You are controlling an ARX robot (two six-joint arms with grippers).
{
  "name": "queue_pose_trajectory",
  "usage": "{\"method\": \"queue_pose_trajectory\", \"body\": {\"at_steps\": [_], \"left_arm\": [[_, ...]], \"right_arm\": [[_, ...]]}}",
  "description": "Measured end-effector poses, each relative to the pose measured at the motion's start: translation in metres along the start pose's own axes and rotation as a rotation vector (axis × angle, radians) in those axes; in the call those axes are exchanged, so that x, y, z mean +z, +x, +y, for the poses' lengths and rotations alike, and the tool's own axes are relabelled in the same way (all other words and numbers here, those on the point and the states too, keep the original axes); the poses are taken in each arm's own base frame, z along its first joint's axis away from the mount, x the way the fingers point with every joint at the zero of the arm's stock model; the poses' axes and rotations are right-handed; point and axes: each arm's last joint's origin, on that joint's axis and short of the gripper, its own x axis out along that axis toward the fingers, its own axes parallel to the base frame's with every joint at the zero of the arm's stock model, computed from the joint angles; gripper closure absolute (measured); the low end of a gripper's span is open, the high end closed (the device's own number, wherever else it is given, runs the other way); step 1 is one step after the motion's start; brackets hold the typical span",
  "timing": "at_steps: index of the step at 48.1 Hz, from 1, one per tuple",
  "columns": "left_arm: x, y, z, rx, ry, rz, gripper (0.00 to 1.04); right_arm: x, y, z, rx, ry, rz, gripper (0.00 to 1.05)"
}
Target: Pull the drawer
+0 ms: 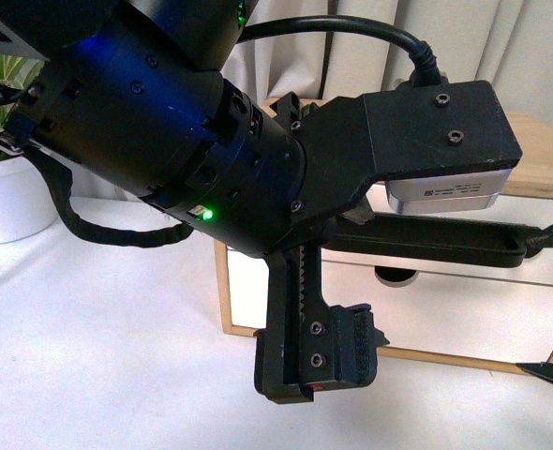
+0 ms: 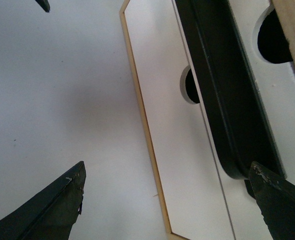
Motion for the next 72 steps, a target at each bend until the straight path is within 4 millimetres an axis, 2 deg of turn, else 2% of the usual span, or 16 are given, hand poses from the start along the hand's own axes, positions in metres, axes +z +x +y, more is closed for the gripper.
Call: {"method": "queue_pose_trajectory", "body": {"at_steps": [12, 42, 72], "left_arm": [[-0.009, 0.009, 0.005, 0.003, -0.028, 0.035, 0.06], [-0.019, 0.026, 0.006, 0.009, -0.043, 0.067, 0.06], [-0.008, 0.029, 0.002, -0.074, 0.143, 0.209, 0.06]], "right_arm": [[0.004, 0.005, -0.005, 0.0, 0.01, -0.017, 0.09], [-0.007, 0.035, -0.009, 0.023, 0.042, 0.013, 0.09], [-0.007, 0.039, -0.014, 0.118, -0.033, 0.077, 0.09]]}}
